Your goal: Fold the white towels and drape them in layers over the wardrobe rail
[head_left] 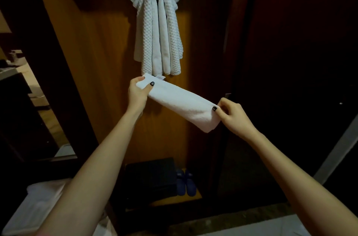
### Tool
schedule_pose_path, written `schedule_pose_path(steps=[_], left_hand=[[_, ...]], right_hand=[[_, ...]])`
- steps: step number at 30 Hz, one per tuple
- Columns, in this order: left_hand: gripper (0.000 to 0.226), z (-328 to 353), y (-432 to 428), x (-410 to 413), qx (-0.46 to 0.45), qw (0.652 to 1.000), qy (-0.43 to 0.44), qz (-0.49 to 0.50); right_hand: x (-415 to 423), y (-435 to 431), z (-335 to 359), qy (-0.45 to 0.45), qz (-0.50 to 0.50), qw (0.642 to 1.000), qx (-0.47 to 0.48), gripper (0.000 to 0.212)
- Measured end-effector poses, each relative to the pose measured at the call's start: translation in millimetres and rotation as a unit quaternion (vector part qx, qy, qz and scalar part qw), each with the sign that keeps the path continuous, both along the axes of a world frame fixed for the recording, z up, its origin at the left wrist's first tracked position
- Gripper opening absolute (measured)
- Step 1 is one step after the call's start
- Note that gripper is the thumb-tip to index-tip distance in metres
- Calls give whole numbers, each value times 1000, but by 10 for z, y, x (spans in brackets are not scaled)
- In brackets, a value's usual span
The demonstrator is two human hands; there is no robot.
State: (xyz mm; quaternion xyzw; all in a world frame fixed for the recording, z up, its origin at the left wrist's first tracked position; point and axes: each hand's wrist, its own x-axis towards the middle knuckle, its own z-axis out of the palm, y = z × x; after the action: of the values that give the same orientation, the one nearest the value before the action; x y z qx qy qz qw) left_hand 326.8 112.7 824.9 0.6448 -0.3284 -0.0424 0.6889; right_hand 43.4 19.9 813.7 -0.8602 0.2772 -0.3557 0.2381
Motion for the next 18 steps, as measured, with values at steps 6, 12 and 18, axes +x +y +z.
schedule_pose_path(steps=[6,12,18], left_hand=[[49,80,-60,-51,16,1000,-14,13],[38,142,-15,39,-18,999,26,-34],[41,281,24,25,-68,986,89,-121]], right_hand=[[122,77,-108,-149,-26,985,86,22],[98,28,-145,-79,120,963,227,19],[167,-11,-279,-7,135,953,272,8]])
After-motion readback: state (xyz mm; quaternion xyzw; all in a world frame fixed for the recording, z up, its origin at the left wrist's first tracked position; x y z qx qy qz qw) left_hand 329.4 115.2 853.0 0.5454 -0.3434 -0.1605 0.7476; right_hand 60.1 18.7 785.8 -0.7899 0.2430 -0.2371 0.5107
